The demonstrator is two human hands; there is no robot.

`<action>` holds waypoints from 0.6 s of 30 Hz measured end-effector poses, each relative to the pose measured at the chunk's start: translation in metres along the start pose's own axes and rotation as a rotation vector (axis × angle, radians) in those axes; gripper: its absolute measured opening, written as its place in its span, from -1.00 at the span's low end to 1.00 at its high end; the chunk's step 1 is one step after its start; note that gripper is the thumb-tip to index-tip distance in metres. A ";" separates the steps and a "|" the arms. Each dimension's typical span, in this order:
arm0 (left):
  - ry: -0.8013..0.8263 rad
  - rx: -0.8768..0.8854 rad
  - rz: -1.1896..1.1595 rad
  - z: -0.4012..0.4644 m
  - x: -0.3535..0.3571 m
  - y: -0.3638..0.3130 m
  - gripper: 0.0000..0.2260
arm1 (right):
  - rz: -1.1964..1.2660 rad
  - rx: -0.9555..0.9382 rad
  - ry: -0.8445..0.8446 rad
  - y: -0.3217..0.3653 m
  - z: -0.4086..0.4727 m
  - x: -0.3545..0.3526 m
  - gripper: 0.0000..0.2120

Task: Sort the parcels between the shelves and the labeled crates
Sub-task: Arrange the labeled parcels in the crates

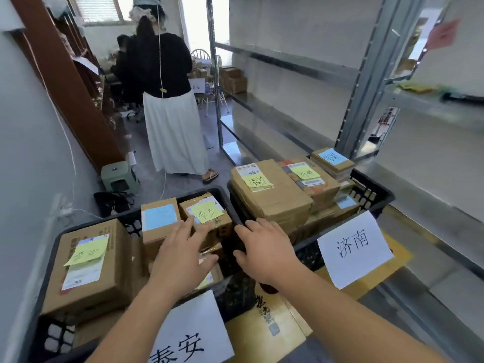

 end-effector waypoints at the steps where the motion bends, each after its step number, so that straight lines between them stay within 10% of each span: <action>1: 0.005 0.015 0.026 0.000 0.001 -0.014 -0.31 | 0.005 0.022 -0.011 -0.013 -0.011 -0.001 -0.49; 18: 0.127 0.463 0.106 -0.035 0.088 -0.376 -0.30 | 0.181 0.522 -0.075 -0.276 -0.322 0.026 -0.35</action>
Point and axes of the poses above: each hand's wrist, its own z-axis towards the middle knuckle, its own x-axis out of the palm, y = z × x, the point moved 3 cm from there along z, towards the middle knuckle, and after that the axes turned 15 degrees about y, right-handed, at the moved point
